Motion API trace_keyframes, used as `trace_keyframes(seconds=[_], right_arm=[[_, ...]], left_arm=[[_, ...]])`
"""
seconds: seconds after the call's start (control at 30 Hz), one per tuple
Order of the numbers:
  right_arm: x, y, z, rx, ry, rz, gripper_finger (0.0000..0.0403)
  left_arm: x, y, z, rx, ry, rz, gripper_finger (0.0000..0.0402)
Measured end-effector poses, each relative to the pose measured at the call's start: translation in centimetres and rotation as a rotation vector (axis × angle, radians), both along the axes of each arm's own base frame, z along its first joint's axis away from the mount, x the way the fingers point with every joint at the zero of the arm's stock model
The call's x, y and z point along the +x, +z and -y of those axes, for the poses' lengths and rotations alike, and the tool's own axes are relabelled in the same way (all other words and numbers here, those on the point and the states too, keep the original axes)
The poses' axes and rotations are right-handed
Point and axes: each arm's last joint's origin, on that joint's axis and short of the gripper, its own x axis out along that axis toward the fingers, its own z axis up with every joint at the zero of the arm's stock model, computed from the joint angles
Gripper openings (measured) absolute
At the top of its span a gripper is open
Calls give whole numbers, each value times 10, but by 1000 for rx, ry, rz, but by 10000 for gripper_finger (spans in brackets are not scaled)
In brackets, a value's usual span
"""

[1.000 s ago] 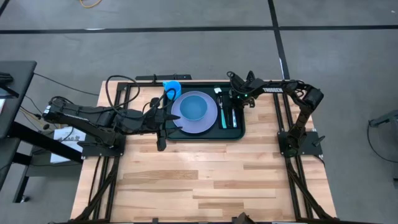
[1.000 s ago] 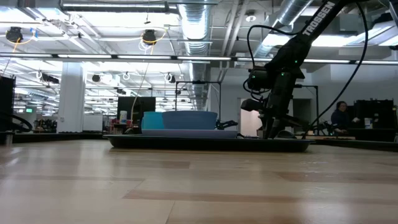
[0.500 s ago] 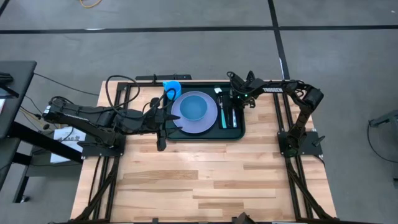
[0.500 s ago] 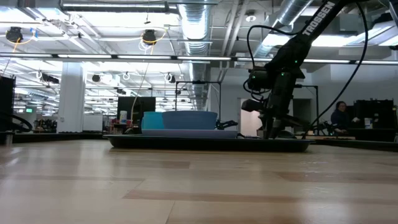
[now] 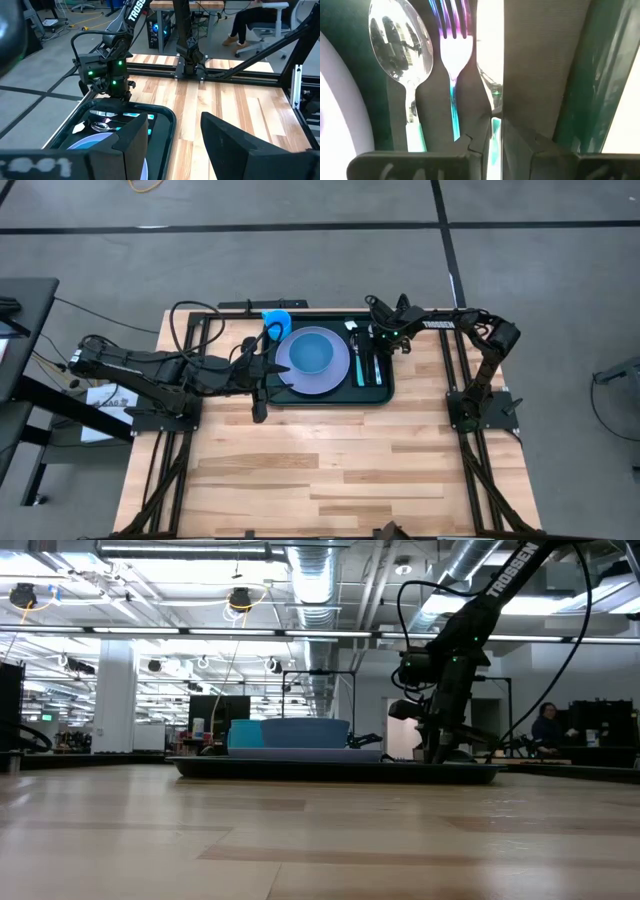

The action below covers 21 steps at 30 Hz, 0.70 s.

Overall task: Set up tray
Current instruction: Put the knife on top of the table napkin to the right of the fork on the tray

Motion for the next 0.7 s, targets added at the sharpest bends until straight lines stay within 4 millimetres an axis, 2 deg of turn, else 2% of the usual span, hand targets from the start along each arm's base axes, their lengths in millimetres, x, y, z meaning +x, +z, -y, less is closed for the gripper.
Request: trace_keyframes(seconds=[0.5, 0.7], right_arm=[[5, 7, 3, 4, 23, 27, 49], [3, 6, 1, 12, 31, 0, 68]], left_arm=[[0, 0, 0, -1, 1, 1, 173], [0, 0, 0, -1, 1, 1, 173]])
